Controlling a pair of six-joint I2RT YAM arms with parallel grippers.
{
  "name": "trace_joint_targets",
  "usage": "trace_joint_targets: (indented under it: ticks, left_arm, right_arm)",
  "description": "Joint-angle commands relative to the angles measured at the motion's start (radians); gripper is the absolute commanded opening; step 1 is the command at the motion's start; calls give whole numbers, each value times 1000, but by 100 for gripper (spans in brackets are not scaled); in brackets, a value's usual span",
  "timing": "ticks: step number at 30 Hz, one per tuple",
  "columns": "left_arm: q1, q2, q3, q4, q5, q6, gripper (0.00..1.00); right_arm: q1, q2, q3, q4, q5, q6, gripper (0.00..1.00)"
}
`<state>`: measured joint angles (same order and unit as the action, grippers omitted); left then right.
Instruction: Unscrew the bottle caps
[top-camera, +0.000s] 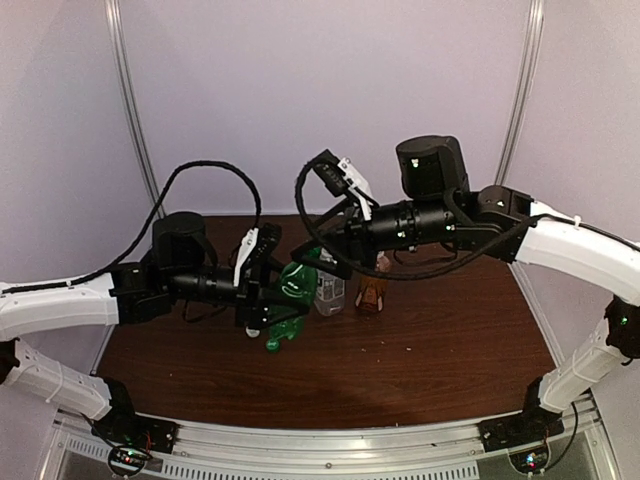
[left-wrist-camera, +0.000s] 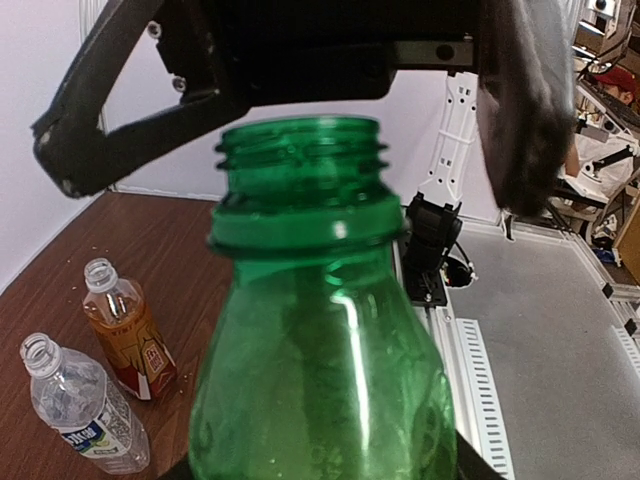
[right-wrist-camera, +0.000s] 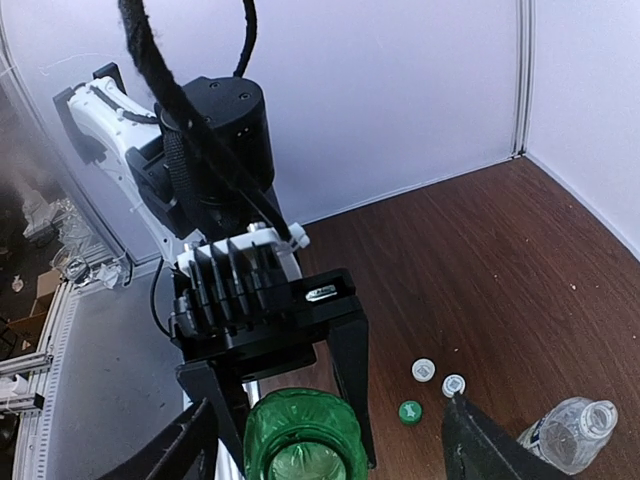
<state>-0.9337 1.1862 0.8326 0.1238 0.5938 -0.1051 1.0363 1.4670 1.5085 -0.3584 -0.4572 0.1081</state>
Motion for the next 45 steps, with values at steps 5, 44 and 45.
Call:
trace_joint_targets:
  ticks: [5, 44, 45]
  left_arm:
    - [-9, 6, 41, 37, 13, 27, 27]
    - [-9, -5, 38, 15, -34, 43, 27]
    - [-10, -3, 39, 16, -35, 45, 27]
  right_arm:
    - [-2, -10, -11, -33, -61, 8, 69]
    - [-18, 9, -51, -6, -118, 26, 35]
    - [-19, 10, -52, -5, -118, 25, 34]
